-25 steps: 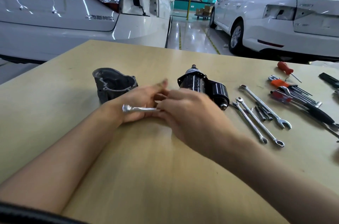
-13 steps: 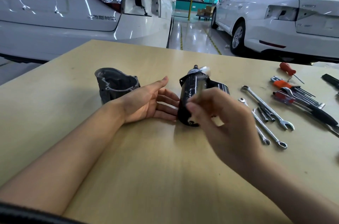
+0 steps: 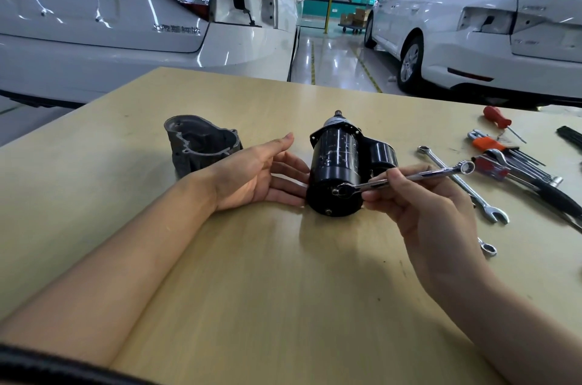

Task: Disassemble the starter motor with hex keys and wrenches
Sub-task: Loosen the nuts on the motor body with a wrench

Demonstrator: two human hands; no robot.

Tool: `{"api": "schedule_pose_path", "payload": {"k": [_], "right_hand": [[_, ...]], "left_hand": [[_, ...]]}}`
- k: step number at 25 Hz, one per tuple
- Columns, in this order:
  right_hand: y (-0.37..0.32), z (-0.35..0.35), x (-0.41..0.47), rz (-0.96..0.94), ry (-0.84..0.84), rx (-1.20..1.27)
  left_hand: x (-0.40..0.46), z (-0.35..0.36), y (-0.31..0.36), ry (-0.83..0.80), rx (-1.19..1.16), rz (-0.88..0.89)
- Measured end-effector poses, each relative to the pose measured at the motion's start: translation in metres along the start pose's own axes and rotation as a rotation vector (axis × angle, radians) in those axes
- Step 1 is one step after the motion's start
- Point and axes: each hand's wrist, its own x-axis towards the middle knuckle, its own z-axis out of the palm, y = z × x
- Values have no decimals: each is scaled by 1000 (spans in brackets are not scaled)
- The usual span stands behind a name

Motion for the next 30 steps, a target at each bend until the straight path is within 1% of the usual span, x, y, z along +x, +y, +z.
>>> {"api": "schedule_pose_path", "payload": {"k": [9,13,14,16,20,21,22,24,25,26,28,29,30], "right_hand": [[4,0,-4,-49,-99,-38],[6,-1,-6,-87,-98,-58],[6,0,-6,-132,-89,-109],[5,5,-3,-293,-92,-279],[-1,27,5,-677,-254,-680],[-2,34,7,-782,-313,-825],[-1,42,7,-861,-407,-978],[3,56,4,-953,-643,-1326],[7,61,2,-1006,-727,-1482],[11,64,-1,-1075,-754,-1566],[14,64,-4,-1164,-722,-1627],[14,63,-5,-1206,-705,-1595],[13,60,-6,-1243,-687,-1503]], "left_hand": [[-1,2,1,9,1,7],[-1,2,0,4,12,10],[-1,1,-1,1,17,12],[-1,0,-1,-5,25,17],[0,-3,-1,-12,4,13],[-1,-3,0,-16,-17,5],[-1,-4,0,-21,-50,-7],[-4,-5,3,-16,-91,-48],[-4,-6,3,-16,-88,-63],[-5,-6,3,-26,-84,-68],[-5,-7,3,-32,-87,-72],[-5,-8,4,-23,-83,-77],[-4,-8,3,-12,-75,-82]]}}
